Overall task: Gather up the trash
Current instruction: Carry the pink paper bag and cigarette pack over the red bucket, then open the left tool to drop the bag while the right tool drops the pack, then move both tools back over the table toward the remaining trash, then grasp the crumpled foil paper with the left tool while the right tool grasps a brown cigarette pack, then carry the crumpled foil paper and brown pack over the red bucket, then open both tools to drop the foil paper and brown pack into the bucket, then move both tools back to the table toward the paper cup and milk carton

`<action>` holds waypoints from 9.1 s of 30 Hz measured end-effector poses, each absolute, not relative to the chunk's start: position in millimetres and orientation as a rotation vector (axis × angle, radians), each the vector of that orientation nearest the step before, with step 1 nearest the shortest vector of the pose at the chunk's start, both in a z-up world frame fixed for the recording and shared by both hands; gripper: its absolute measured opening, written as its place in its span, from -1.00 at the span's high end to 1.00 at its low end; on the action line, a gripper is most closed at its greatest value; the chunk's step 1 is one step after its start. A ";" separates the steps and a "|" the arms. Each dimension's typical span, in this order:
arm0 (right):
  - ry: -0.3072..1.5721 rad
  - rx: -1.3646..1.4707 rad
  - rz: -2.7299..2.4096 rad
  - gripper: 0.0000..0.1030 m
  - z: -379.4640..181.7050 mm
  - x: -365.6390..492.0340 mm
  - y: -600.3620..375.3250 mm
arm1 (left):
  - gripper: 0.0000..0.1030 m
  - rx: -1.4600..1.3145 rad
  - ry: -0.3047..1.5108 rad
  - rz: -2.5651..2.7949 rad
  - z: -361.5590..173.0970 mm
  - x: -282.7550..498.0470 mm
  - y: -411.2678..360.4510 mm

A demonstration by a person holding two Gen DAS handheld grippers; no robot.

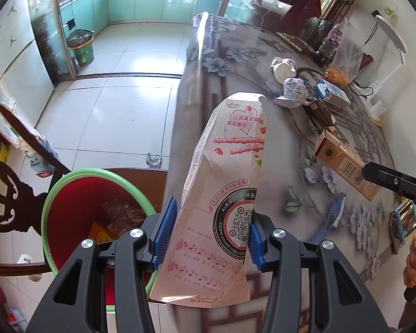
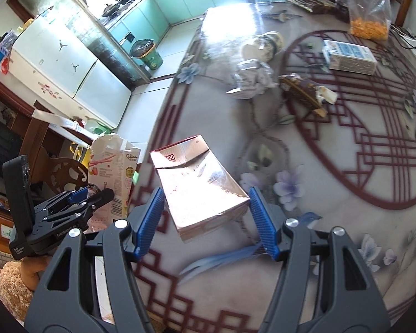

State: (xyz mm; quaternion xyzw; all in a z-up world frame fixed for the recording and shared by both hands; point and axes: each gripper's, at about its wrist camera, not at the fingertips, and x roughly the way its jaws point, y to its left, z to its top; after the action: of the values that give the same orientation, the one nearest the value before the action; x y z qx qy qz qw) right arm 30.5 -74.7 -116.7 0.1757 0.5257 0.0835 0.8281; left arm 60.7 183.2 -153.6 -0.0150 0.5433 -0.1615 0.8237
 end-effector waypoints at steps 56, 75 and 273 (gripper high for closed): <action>1.248 0.207 0.587 -0.56 -134.5 77.3 134.9 | -0.18 -0.222 1.169 0.096 -184.5 44.8 360.7; 1.204 0.353 0.152 -0.61 -156.6 63.8 -102.8 | -0.39 -0.118 1.157 -0.113 -162.3 74.7 200.2; 1.156 0.100 0.041 -0.74 -157.8 119.4 -311.0 | -0.67 -0.087 1.173 -0.208 -157.5 97.6 65.0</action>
State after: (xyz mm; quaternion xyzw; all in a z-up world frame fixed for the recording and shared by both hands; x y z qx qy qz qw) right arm 119.4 -311.0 -157.8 0.0473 0.5462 0.0194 0.8361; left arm 97.6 65.0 -157.5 -0.0408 0.5522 -0.0979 0.8269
